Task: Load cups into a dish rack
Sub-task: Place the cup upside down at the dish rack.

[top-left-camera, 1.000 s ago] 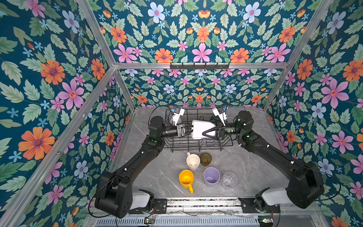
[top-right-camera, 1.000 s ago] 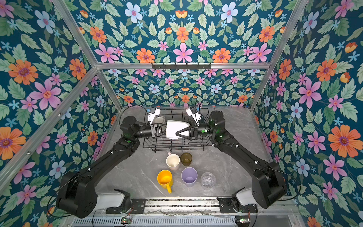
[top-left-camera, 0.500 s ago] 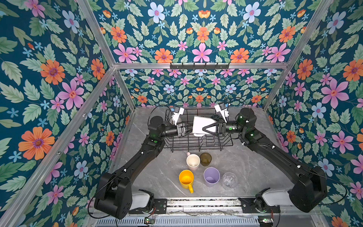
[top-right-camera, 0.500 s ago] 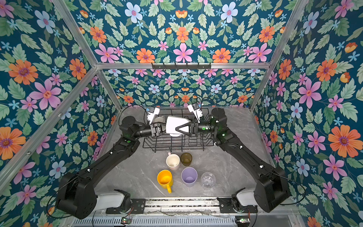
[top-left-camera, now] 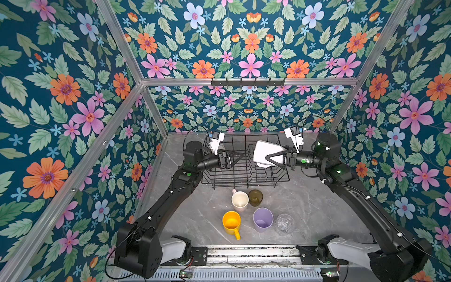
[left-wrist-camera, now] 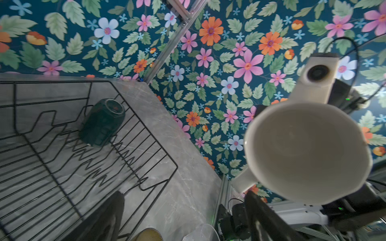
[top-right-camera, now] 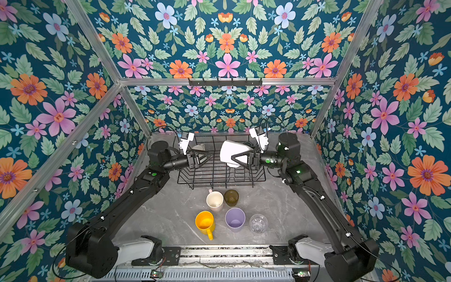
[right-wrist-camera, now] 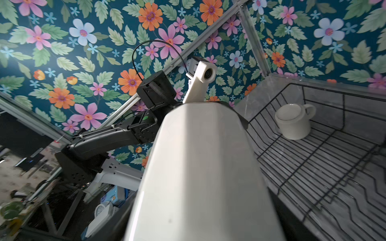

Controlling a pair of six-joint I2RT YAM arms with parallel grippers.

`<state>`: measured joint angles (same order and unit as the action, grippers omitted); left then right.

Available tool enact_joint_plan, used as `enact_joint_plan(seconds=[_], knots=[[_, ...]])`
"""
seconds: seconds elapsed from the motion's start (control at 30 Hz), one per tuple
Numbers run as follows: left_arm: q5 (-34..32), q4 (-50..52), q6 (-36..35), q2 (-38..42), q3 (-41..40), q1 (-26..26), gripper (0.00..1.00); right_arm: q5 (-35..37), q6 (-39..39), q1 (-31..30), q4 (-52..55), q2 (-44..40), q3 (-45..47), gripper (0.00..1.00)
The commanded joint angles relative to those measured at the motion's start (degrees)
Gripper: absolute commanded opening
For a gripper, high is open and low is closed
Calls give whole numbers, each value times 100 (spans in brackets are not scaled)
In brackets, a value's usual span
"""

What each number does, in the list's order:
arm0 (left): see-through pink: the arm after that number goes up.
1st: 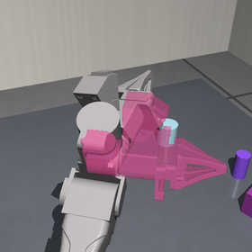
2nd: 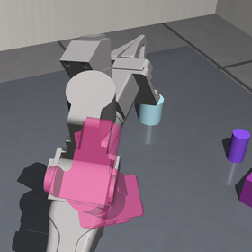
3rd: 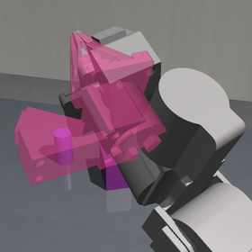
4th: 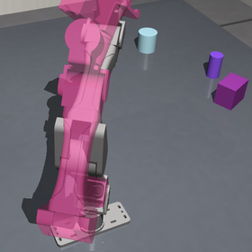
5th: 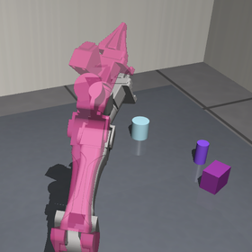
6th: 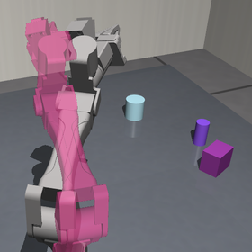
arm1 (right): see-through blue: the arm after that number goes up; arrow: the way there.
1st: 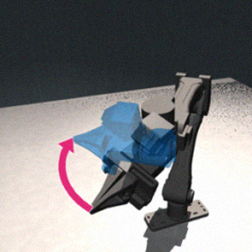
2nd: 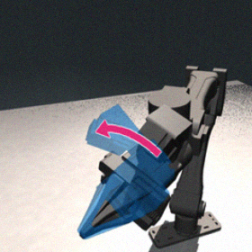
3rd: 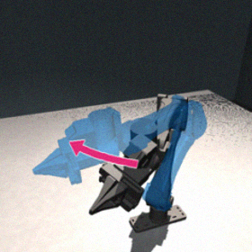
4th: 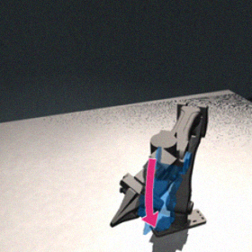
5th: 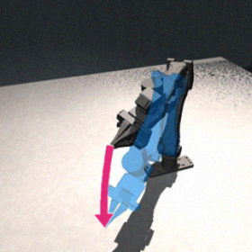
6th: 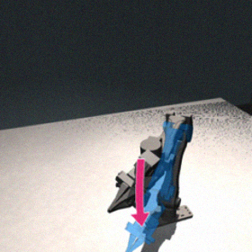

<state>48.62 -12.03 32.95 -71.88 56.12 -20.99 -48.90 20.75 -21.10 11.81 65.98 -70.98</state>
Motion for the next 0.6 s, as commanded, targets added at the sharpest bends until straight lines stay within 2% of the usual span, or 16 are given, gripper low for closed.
enact_joint_plan(seconds=[0.0,0.17,0.37,0.57], knots=[[-1122,840,-787,100,142,10,92,1011,-1002,30,1679,-89,-400,0],[-2609,1301,-1162,363,128,11,92,2067,-1416,44,3053,147,-1060,0],[-4173,1564,-1429,834,-126,15,94,3137,-1663,36,4063,651,-1719,0],[-4808,1432,-1475,1185,-450,9,96,3855,-1819,29,4488,1152,-2083,0]])
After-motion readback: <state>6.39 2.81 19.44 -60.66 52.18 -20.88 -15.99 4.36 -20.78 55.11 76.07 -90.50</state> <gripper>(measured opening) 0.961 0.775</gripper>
